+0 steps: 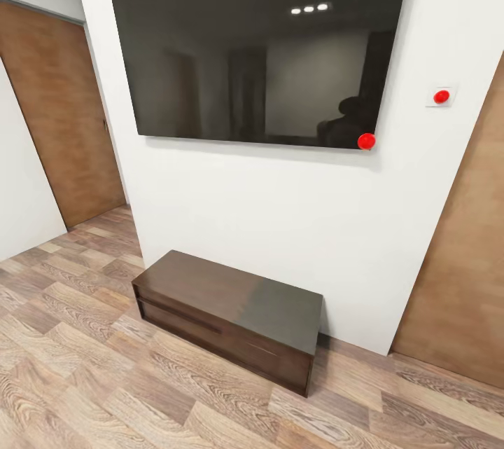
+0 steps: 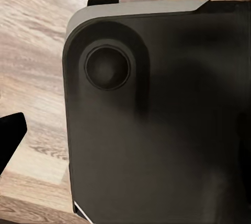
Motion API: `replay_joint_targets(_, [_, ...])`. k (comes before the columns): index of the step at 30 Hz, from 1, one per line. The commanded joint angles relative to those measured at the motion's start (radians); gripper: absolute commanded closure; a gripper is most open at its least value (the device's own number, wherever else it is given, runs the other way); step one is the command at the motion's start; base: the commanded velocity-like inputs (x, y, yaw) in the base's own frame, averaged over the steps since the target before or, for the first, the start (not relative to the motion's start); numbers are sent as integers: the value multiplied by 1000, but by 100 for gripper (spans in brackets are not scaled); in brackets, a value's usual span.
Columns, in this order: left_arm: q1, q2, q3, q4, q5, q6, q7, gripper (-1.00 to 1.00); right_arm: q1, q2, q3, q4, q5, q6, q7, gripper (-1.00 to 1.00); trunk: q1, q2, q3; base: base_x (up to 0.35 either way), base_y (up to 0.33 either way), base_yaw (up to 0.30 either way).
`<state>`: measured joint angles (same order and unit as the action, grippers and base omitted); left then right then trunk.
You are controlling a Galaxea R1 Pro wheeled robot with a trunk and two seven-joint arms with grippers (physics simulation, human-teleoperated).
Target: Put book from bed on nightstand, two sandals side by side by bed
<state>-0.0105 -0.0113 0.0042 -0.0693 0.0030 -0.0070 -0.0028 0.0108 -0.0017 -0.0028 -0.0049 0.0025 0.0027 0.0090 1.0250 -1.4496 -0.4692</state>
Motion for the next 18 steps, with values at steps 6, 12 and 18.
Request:
replay_joint_targets(6, [0, 5, 2, -34, 0, 2, 2, -100, 0, -4, -1, -35, -4, -3, 3, -100, 0, 0, -1, 0, 0, 0])
replay_joint_targets(12, [0, 6, 2, -68, -1, 5, 4, -100, 0, -9, -3, -68, -7, 0, 2, -100, 0, 0, -1, 0, 0, 0])
replay_joint_targets(18, [0, 2, 1, -101, -3, 8, 4, -100, 0, -20, -6, -102, -7, 12, 1, -100, 0, 0, -1, 0, 0, 0])
